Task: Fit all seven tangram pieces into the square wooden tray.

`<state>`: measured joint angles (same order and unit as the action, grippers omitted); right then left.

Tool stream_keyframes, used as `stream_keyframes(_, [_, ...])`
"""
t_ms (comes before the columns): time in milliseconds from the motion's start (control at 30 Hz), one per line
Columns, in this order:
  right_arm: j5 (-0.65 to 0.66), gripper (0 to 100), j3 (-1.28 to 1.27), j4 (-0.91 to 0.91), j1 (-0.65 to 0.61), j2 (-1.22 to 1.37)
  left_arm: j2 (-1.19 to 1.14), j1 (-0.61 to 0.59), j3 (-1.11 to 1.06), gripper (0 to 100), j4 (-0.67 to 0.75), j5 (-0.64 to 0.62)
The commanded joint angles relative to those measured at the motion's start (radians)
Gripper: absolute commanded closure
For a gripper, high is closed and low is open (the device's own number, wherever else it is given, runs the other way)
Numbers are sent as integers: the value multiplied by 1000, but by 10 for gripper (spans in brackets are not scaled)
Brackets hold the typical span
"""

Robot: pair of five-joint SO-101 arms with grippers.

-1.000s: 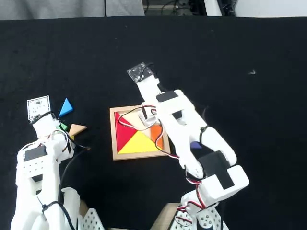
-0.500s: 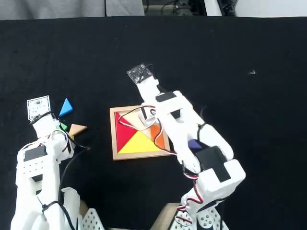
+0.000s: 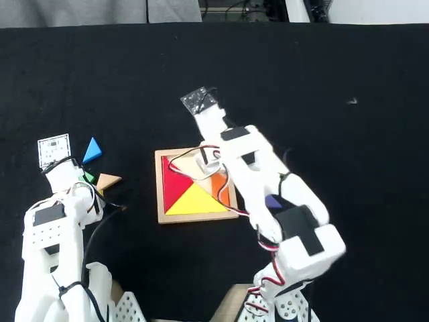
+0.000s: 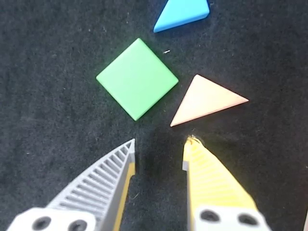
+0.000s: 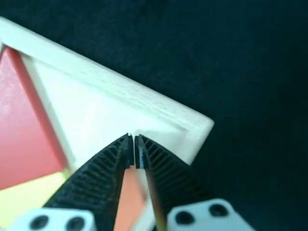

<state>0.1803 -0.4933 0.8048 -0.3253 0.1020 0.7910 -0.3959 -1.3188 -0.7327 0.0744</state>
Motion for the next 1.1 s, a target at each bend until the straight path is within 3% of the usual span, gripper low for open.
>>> stream_keyframes(0, [-68, 987, -38, 11, 77, -206, 17, 15, 8, 831, 12, 3])
stream_keyframes(300, [-81, 987, -377, -92, 155, -575, 17, 5, 13, 830, 5, 3])
stream_keyframes(667, [-86, 987, -456, -98, 331, -536, 6, 5, 50, 829, -61, 64])
stream_keyframes(833, [-86, 987, -461, -92, 407, -512, 6, 5, 148, 828, -221, 74])
stream_keyframes(1067, [-86, 987, -489, -97, 405, -519, 6, 5, 642, 828, -738, 169])
